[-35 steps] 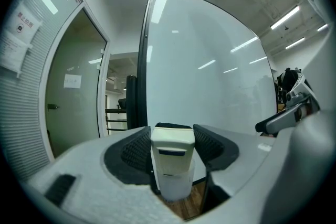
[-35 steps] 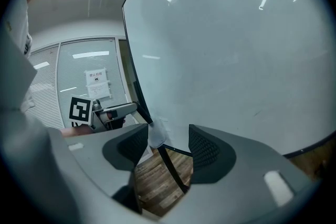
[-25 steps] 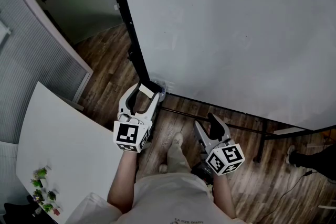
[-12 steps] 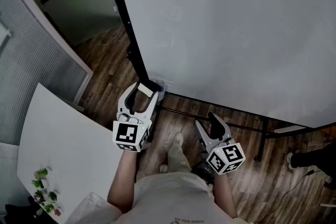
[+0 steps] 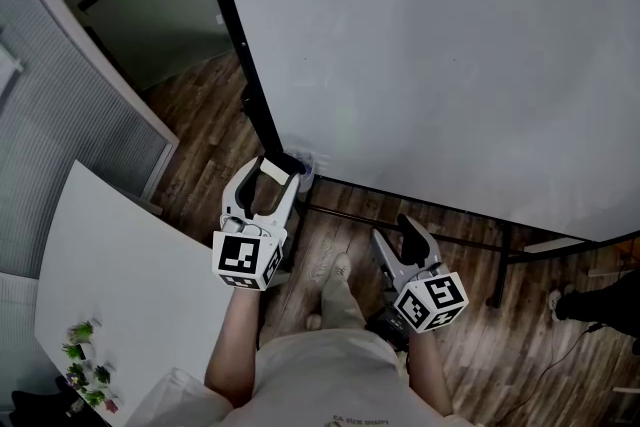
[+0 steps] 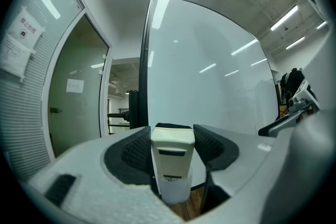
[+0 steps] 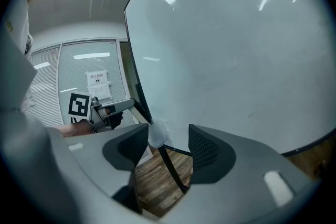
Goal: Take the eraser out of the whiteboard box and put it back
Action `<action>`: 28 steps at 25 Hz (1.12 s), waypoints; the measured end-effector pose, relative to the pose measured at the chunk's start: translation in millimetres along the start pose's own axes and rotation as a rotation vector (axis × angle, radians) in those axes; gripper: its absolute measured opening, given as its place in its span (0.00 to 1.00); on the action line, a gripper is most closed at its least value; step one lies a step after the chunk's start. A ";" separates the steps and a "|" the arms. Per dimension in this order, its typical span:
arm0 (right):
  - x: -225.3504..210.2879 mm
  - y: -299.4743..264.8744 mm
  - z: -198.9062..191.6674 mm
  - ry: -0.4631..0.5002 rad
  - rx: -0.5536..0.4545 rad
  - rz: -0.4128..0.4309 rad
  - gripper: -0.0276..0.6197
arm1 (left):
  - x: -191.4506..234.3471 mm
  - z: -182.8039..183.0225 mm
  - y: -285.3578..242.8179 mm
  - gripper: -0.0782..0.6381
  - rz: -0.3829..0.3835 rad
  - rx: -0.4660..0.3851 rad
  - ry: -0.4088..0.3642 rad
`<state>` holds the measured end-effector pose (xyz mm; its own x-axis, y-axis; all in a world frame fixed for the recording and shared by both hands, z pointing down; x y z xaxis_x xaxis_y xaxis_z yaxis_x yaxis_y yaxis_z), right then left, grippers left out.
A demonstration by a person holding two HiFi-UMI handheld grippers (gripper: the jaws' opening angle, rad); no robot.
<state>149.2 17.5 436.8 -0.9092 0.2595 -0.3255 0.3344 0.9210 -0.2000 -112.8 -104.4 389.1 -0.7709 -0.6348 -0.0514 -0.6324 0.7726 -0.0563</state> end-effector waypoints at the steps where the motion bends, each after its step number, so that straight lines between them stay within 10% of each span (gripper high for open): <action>1: 0.4 -0.1 0.3 0.001 -0.001 0.001 0.42 | 0.3 0.9 0.6 0.46 0.001 -0.002 -0.001; 28: 15.7 -1.8 3.1 0.019 -0.008 0.019 0.42 | 3.0 14.2 23.1 0.46 0.012 -0.040 0.010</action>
<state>135.1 19.0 429.2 -0.9075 0.2821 -0.3112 0.3493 0.9183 -0.1865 -128.6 -88.6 373.5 -0.7788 -0.6258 -0.0422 -0.6258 0.7798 -0.0158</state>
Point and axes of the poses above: the fingertips, and each gripper's own axes: y backward along the fingers, x to its left, z out of its top, the point moved 10 cm from there along y, backward along the fingers, and after that the axes turned 3 degrees about -z, right-handed, at the moved point
